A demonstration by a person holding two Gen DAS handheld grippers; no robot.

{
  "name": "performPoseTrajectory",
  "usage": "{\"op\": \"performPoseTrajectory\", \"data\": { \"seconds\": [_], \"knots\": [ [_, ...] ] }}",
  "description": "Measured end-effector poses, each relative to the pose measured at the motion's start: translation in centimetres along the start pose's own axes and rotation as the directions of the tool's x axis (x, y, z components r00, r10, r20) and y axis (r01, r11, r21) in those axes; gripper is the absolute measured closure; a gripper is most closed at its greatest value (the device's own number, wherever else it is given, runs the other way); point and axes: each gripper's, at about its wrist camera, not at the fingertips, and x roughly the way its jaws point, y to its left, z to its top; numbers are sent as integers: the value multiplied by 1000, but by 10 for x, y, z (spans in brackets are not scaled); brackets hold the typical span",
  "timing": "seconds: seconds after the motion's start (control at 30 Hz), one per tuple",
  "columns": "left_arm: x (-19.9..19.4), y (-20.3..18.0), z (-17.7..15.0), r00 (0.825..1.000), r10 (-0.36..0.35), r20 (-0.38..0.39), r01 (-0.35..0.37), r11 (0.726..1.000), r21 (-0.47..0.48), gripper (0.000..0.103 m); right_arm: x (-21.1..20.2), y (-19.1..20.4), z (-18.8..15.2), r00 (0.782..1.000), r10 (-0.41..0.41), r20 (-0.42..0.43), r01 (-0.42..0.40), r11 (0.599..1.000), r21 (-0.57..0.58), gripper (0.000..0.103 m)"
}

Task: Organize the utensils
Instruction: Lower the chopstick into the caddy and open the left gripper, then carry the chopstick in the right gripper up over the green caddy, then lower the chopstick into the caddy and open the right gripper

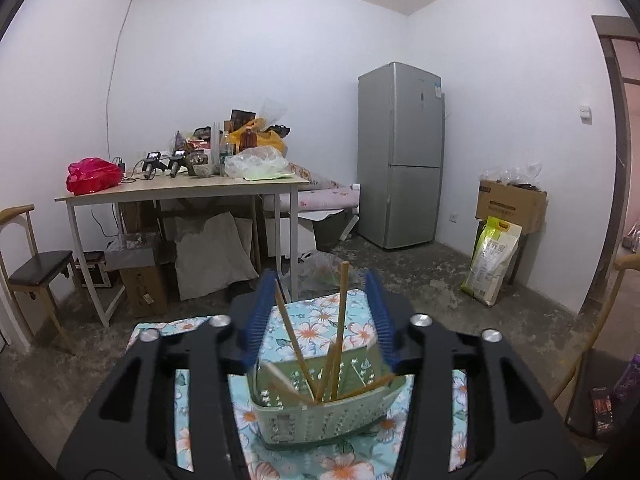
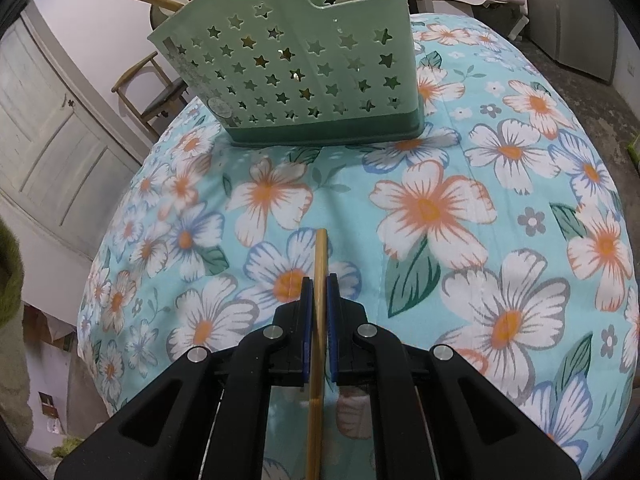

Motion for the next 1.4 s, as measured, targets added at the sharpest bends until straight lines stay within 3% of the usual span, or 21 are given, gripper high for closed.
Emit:
{"op": "performPoseTrajectory", "data": {
  "seconds": [0.2,0.3,0.37,0.47,0.53,0.63,0.73,0.83,1.0,1.1,1.17,1.3,1.4],
  "knots": [
    [-38,10,-25,1000,9,-28,-10,1000,-27,31,-28,2,6,997,11,80,-11,1000,-2,97],
    [-51,20,-51,996,37,-77,-40,998,-49,18,-58,10,12,987,33,157,-29,999,-24,97],
    [-55,24,-69,992,51,-114,-58,997,-58,14,-79,17,18,976,42,215,-34,998,-43,97],
    [-59,33,-97,982,87,-167,-100,992,-76,12,-118,30,30,942,63,331,-40,996,-76,97],
    [-62,37,-115,976,97,-193,-116,989,-90,10,-141,39,37,911,65,408,-29,995,-94,97],
    [-65,44,-137,969,124,-214,-151,982,-115,9,-174,52,50,845,72,529,-13,993,-114,97],
    [-65,47,-145,962,148,-230,-181,975,-131,8,-200,66,69,762,49,646,36,992,-118,97],
    [-66,54,-149,957,165,-239,-204,967,-150,8,-215,76,86,691,32,723,62,993,-103,97],
    [-68,63,-156,950,191,-247,-234,959,-157,8,-228,90,115,600,12,800,83,994,-77,97],
    [-67,65,-160,945,201,-258,-247,956,-157,8,-220,99,134,548,-38,836,144,988,-50,97],
    [-67,68,-163,944,202,-262,-250,953,-169,8,-207,104,145,538,-66,840,176,984,-35,97],
    [-65,73,-167,938,214,-271,-269,945,-186,8,-169,112,160,540,-118,833,246,969,-22,97],
    [-64,75,-169,934,221,-279,-279,941,-190,8,-137,112,164,559,-143,816,292,956,-32,97]
  ]
}}
